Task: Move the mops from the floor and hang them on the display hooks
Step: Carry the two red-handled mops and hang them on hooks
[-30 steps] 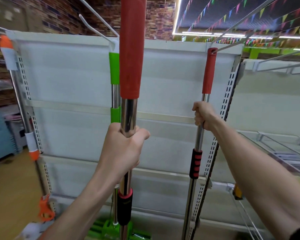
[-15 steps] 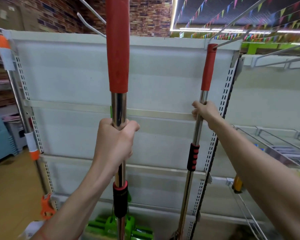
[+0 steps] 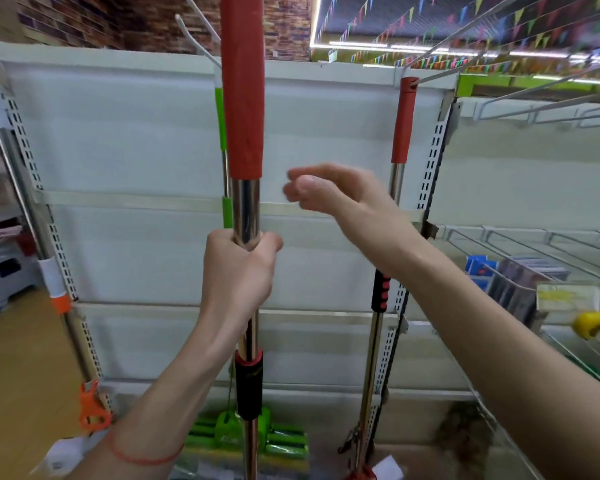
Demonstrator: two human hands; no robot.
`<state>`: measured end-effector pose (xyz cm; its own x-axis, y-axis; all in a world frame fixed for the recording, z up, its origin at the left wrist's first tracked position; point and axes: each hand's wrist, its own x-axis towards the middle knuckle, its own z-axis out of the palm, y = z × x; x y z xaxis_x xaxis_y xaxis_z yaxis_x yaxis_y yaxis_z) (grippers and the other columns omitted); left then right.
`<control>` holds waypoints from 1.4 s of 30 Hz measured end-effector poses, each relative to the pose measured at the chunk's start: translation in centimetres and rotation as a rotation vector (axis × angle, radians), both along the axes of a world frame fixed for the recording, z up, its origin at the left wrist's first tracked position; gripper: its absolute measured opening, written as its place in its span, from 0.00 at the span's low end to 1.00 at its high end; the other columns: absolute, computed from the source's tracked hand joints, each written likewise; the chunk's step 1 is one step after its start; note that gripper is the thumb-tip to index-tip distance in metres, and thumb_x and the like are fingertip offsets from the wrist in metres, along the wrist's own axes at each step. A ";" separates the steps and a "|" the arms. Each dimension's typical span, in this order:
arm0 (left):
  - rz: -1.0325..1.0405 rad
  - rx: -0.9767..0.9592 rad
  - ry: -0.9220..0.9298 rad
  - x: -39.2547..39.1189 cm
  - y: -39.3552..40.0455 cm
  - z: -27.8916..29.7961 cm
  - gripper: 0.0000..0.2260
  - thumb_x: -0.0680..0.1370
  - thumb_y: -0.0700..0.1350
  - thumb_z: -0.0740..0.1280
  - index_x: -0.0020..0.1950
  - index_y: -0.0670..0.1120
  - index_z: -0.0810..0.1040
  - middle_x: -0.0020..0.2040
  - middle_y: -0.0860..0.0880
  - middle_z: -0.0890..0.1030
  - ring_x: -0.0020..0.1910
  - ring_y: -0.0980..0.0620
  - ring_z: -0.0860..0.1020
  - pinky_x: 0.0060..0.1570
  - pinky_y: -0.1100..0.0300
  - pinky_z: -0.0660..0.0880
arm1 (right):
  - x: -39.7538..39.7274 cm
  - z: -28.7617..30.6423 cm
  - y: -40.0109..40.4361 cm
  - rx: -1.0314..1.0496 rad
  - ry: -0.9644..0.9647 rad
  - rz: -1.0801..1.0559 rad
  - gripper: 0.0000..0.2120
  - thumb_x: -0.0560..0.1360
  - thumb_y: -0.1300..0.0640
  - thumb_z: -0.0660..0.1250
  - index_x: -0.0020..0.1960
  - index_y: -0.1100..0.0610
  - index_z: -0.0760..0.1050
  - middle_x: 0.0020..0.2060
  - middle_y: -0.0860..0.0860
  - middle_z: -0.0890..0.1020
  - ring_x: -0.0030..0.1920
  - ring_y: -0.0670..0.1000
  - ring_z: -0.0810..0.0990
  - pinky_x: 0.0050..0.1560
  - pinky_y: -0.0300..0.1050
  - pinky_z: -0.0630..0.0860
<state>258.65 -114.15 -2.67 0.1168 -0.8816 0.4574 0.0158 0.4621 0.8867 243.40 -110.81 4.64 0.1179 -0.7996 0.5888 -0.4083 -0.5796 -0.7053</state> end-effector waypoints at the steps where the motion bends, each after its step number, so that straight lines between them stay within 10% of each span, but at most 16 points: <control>1: 0.010 0.002 -0.011 0.1 0.3 0.0 0.12 0.69 0.45 0.68 0.34 0.47 0.65 0.26 0.47 0.61 0.24 0.48 0.61 0.29 0.50 0.61 | 1.2 0.2 1.1 -0.009 -0.008 0.072 0.16 0.82 0.56 0.66 0.65 0.63 0.79 0.57 0.56 0.86 0.58 0.50 0.84 0.65 0.49 0.78; 6: 0.052 0.008 -0.053 -0.4 2.7 0.1 0.17 0.71 0.47 0.67 0.28 0.49 0.62 0.24 0.49 0.63 0.27 0.45 0.62 0.31 0.49 0.64 | 4.8 0.0 4.0 0.005 -0.042 0.128 0.14 0.80 0.59 0.70 0.58 0.70 0.79 0.52 0.68 0.85 0.56 0.65 0.84 0.60 0.63 0.78; 11: 0.019 0.035 -0.095 -2.2 5.9 0.8 0.12 0.69 0.48 0.65 0.30 0.47 0.64 0.26 0.46 0.64 0.28 0.44 0.63 0.32 0.49 0.63 | 3.9 -0.1 6.2 0.025 -0.100 0.130 0.11 0.81 0.60 0.68 0.56 0.70 0.78 0.43 0.59 0.85 0.44 0.50 0.85 0.55 0.52 0.81; 21: -0.667 0.085 -0.121 -4.7 11.1 0.3 0.21 0.74 0.41 0.70 0.25 0.53 0.66 0.22 0.54 0.62 0.19 0.53 0.57 0.22 0.63 0.59 | -2.8 -0.8 10.7 0.230 -0.315 0.679 0.09 0.80 0.60 0.61 0.56 0.64 0.74 0.44 0.58 0.79 0.50 0.59 0.77 0.56 0.50 0.75; 24: -0.602 0.105 -0.096 -6.6 12.5 0.6 0.19 0.73 0.38 0.67 0.26 0.53 0.65 0.21 0.54 0.61 0.18 0.54 0.57 0.22 0.64 0.58 | -3.9 -0.8 11.4 0.293 -0.396 0.747 0.14 0.77 0.55 0.65 0.56 0.64 0.72 0.41 0.54 0.77 0.45 0.56 0.76 0.57 0.52 0.72; 29: -0.391 0.100 -0.055 -10.0 14.6 0.7 0.13 0.74 0.36 0.62 0.33 0.49 0.66 0.23 0.50 0.61 0.19 0.51 0.58 0.22 0.62 0.58 | -3.9 -0.3 12.2 0.181 -0.324 0.371 0.15 0.80 0.51 0.69 0.41 0.53 0.67 0.30 0.50 0.67 0.29 0.50 0.69 0.44 0.49 0.79; 32: -0.409 0.048 -0.137 -10.8 15.0 -0.1 0.12 0.75 0.37 0.61 0.31 0.47 0.69 0.22 0.48 0.67 0.20 0.49 0.66 0.24 0.59 0.65 | -3.6 -0.3 12.1 0.208 -0.460 0.149 0.18 0.78 0.54 0.70 0.37 0.52 0.63 0.25 0.48 0.62 0.23 0.48 0.61 0.26 0.42 0.67; 36: -0.493 -0.002 -0.418 -10.7 14.0 -0.2 0.14 0.75 0.38 0.67 0.29 0.42 0.79 0.27 0.45 0.82 0.30 0.52 0.81 0.35 0.65 0.76 | -4.5 -0.3 11.0 0.283 -0.603 -0.002 0.19 0.76 0.60 0.67 0.34 0.51 0.59 0.21 0.46 0.58 0.20 0.48 0.54 0.23 0.39 0.55; 42: -0.640 -0.022 -0.347 -10.5 11.1 0.7 0.04 0.77 0.40 0.73 0.50 0.42 0.86 0.46 0.46 0.89 0.48 0.52 0.86 0.51 0.51 0.84 | -6.8 -0.1 9.3 0.172 -0.543 -0.144 0.14 0.74 0.58 0.67 0.36 0.54 0.63 0.23 0.51 0.62 0.19 0.50 0.60 0.22 0.40 0.57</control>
<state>248.11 -103.04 -2.01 -0.5734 -0.7190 0.3928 0.0087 0.4741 0.8804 236.64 -101.51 4.56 -0.2812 -0.8745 0.3951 -0.0287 -0.4039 -0.9143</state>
